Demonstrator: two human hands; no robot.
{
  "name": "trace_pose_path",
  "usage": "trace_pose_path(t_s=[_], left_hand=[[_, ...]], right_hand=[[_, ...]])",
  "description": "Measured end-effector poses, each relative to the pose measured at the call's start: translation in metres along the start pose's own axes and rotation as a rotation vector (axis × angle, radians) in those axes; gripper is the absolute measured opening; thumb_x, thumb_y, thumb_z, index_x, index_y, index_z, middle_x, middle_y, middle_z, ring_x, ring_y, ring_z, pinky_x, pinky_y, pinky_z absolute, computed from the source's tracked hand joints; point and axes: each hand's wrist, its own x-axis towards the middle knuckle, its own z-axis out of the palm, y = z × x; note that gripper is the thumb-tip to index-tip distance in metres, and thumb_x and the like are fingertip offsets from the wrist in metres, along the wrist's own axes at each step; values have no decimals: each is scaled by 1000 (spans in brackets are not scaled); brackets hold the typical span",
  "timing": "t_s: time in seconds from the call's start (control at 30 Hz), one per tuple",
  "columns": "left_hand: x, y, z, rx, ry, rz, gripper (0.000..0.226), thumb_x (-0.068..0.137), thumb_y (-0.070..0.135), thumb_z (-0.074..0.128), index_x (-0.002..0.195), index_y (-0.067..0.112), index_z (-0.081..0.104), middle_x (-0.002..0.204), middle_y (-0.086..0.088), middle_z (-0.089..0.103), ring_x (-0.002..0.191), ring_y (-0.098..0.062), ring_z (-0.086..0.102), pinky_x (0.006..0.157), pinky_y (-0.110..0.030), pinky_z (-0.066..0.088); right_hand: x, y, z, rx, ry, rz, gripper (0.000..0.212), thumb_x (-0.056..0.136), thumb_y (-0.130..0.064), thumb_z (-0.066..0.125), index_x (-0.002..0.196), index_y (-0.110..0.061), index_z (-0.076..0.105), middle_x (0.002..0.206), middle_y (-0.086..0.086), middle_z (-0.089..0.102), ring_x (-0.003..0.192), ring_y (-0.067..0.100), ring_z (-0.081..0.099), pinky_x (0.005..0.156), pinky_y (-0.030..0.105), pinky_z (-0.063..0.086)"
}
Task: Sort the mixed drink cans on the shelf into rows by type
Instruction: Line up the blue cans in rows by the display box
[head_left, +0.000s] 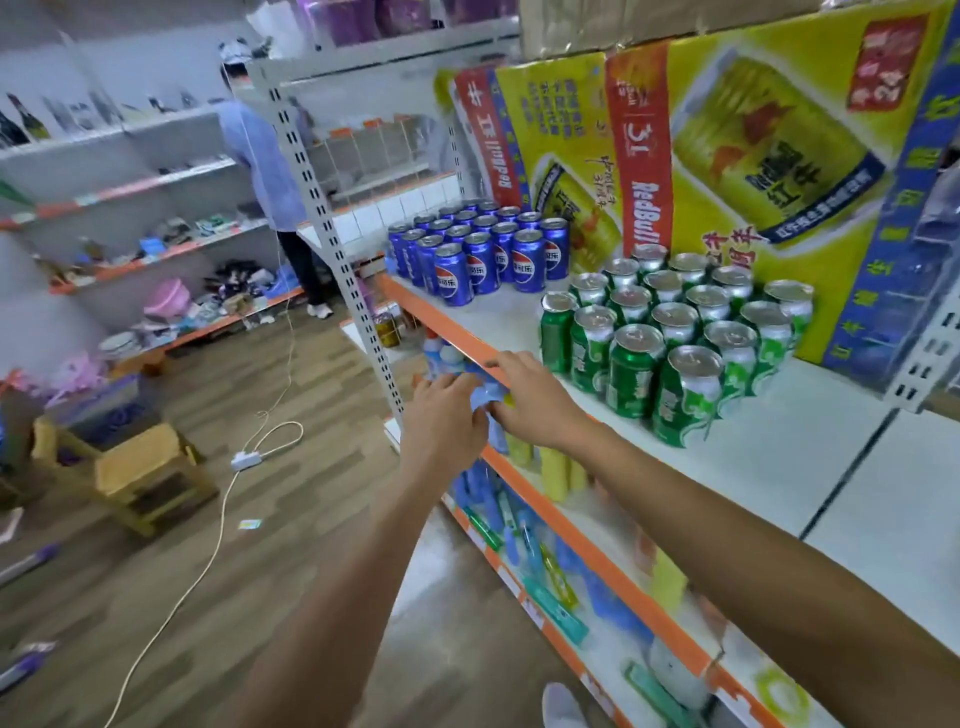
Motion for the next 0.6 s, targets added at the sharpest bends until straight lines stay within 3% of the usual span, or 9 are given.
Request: trace_pose_path(t_s=[0.3, 0.47, 0.6], left_hand=[[188, -73, 11, 45, 25, -80, 49, 85, 9, 51, 134, 16, 45, 120, -12, 57, 112, -34, 51, 89, -40, 41], [253, -108, 23, 48, 14, -111, 51, 80, 7, 50, 131, 13, 47, 112, -14, 57, 106, -35, 53, 86, -44, 45], [287, -134, 35, 37, 4, -16, 56, 84, 10, 55, 138, 20, 45, 127, -9, 54, 117, -33, 49, 94, -40, 41]], right_hand=[[222, -9, 6, 225, 99, 93, 40, 87, -14, 59, 125, -7, 52, 125, 11, 58, 116, 26, 53, 93, 32, 41], [285, -2, 20, 65, -37, -23, 43, 85, -11, 55, 128, -10, 50, 125, 16, 53, 120, 30, 48, 97, 36, 40], [318, 20, 15, -23, -26, 27, 46, 84, -18, 60, 129, -13, 49, 130, 11, 50, 122, 29, 46, 99, 39, 41]])
